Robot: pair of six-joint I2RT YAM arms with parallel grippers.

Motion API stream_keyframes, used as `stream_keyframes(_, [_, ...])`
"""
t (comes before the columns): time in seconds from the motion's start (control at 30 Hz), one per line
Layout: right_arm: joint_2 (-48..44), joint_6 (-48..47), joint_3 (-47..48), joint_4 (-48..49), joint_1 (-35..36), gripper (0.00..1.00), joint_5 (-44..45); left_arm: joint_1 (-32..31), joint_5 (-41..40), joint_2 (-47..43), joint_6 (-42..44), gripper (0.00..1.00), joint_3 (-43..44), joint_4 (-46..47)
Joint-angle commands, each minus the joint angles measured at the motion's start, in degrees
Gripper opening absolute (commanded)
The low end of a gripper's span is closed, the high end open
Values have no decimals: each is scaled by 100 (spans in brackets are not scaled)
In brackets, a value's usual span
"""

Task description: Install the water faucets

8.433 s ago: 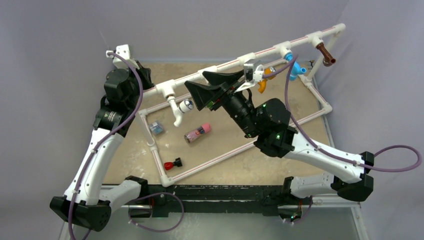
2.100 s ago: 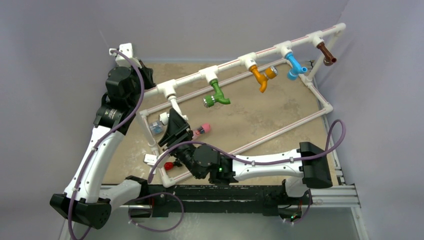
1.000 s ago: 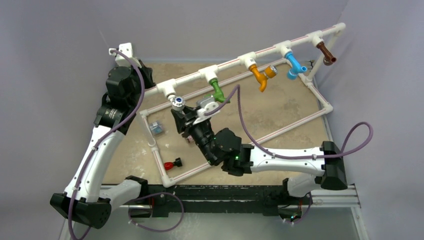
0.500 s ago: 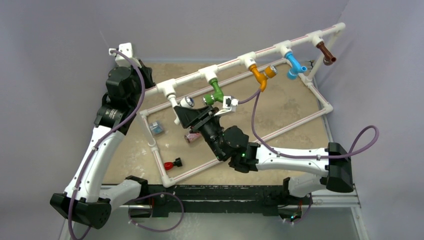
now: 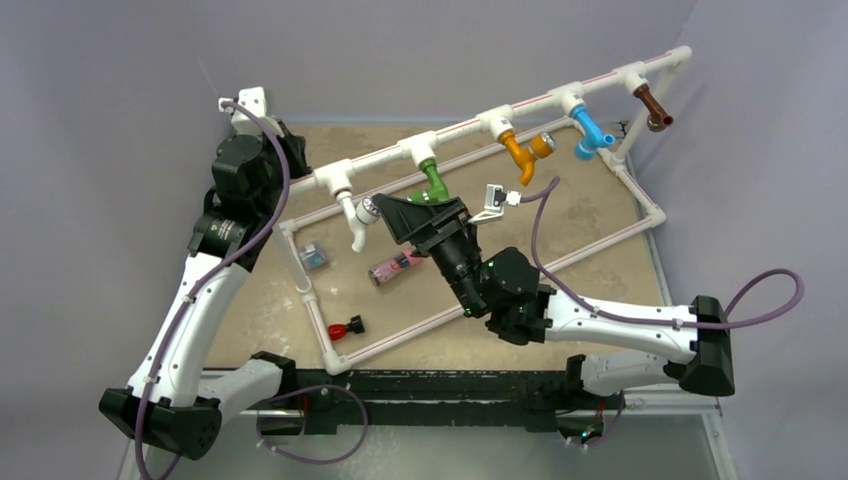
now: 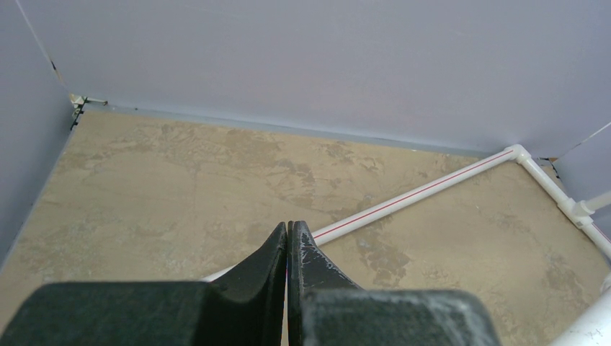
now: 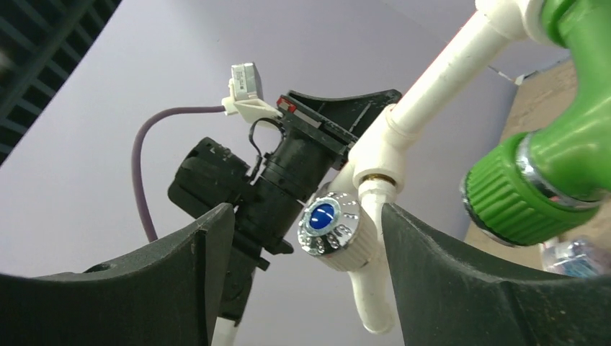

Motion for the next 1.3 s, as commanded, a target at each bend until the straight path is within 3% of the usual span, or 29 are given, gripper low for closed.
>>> stream_keyframes(0.0, [-386,-309,-138,-209,-6,77,243,-218,475,181,359,0,-353,-1523])
stream_keyframes(0.1, [-651,-1247,-151,-188,-6,77,122,-218,474,164,359,0,-357,-1521])
stream_keyframes(0.23, [-952,-2702,36,-464,-6,77,-893,-218,473,136,359,0,-356,-1537])
stream_keyframes(0.43, [-964,-4360,977,-2159,-6,77,-1519,-218,476,161,368,0,-352,-1538])
stream_keyframes(0.77, [-773,-8127,2038,-4140,39,79,-2854,-219,492,183,376,0,-383,-1516])
stream_keyframes(0.97, [-522,-10260,2214,-4553,384,80,-2187,-227,448,216,394,0,-370,-1523])
stream_keyframes(1.17, [-318,-13117,1216,-3589,801,82,-549,-236,404,322,407,0,-346,-1511])
stream_keyframes(1.27, [-242,-13900,990,-3185,835,82,-274,-241,391,369,412,0,-341,-1501])
